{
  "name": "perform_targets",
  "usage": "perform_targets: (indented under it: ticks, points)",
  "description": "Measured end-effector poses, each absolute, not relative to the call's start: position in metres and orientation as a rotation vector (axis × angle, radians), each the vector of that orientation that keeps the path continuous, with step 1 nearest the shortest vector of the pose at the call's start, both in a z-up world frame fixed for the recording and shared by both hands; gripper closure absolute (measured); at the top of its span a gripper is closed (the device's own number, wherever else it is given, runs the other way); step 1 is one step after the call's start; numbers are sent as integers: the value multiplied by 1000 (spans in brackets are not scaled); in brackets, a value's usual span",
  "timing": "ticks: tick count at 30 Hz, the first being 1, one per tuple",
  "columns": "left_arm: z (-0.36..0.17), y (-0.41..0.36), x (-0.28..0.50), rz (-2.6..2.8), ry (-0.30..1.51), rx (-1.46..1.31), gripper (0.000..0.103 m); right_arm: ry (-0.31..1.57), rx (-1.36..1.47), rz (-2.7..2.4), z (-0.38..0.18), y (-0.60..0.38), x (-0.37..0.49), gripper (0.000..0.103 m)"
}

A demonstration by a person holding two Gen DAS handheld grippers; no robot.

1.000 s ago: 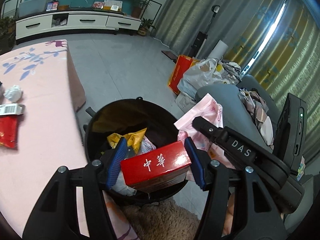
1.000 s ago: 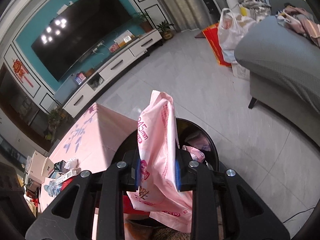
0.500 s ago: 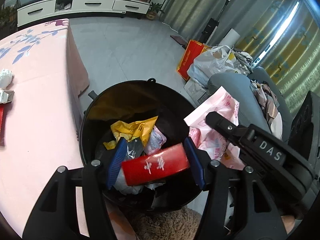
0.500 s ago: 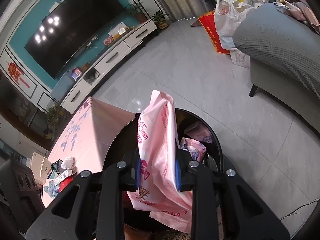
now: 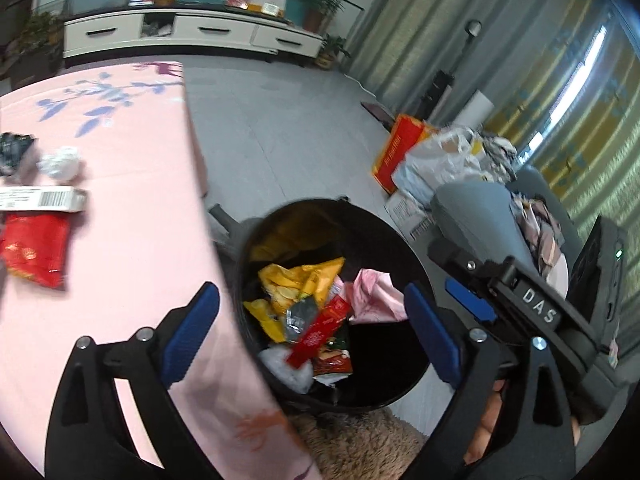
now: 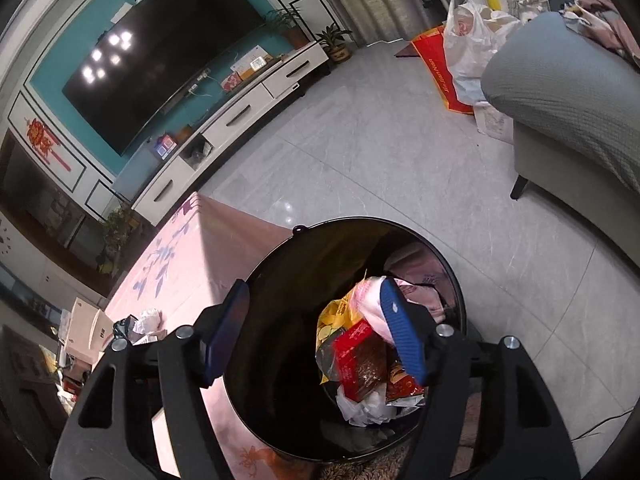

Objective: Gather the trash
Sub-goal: 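Move both tools back over the table toward the paper cup and mask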

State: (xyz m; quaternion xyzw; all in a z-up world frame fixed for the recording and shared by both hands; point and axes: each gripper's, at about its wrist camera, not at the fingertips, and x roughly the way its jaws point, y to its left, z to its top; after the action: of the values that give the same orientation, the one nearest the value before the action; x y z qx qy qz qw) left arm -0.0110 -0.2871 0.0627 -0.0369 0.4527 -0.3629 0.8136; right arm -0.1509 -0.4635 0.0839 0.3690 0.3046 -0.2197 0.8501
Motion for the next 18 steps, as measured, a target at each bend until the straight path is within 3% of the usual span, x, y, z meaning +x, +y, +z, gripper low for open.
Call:
perform_targets:
  ticks: [11, 18]
  points:
    - [86, -178, 4, -556, 884, -155, 3, 632, 738, -325, 98, -435, -135, 15]
    - [93, -55, 44, -242, 834, -179, 3, 682, 623, -305, 102, -401, -111, 14]
